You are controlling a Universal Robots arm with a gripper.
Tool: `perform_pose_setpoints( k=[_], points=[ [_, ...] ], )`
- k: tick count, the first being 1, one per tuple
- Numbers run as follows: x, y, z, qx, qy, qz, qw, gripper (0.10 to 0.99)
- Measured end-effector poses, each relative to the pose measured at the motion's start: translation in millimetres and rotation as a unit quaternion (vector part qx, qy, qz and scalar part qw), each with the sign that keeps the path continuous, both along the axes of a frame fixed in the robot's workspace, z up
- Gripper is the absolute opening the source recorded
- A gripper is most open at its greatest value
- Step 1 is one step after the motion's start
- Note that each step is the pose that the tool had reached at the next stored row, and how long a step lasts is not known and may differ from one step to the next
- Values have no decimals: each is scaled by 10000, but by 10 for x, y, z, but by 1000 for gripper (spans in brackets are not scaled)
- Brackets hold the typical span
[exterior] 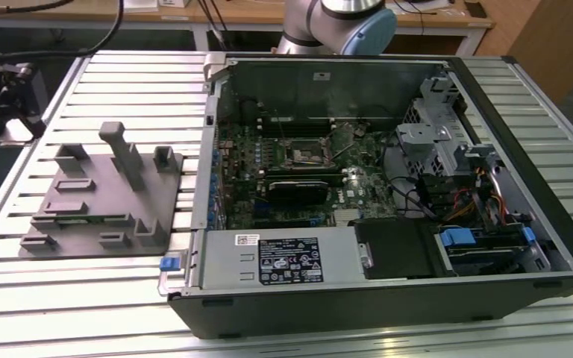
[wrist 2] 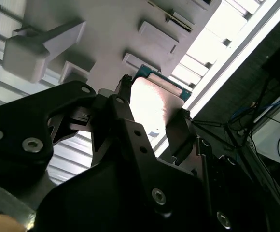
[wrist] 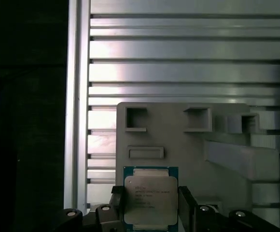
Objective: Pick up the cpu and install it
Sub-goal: 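Pick up the cpu and move it towards the insertion slot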
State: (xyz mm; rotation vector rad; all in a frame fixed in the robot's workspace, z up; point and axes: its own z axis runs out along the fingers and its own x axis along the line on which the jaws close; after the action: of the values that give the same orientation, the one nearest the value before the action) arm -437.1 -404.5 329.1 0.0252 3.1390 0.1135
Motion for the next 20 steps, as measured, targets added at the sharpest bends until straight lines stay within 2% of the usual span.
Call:
perform_pose_setpoints(
  k=[9, 15, 16, 18, 20],
  points=[
    [0, 0, 408, 1, 0, -1, 10000, 537],
    [0, 0, 649, 1, 0, -3, 10000, 537],
    [3, 0, 680, 0, 1, -3, 10000, 537],
    [33, 1, 684, 1, 0, -8, 10000, 537],
    [106, 1, 685, 1, 0, -8, 10000, 537]
  ],
)
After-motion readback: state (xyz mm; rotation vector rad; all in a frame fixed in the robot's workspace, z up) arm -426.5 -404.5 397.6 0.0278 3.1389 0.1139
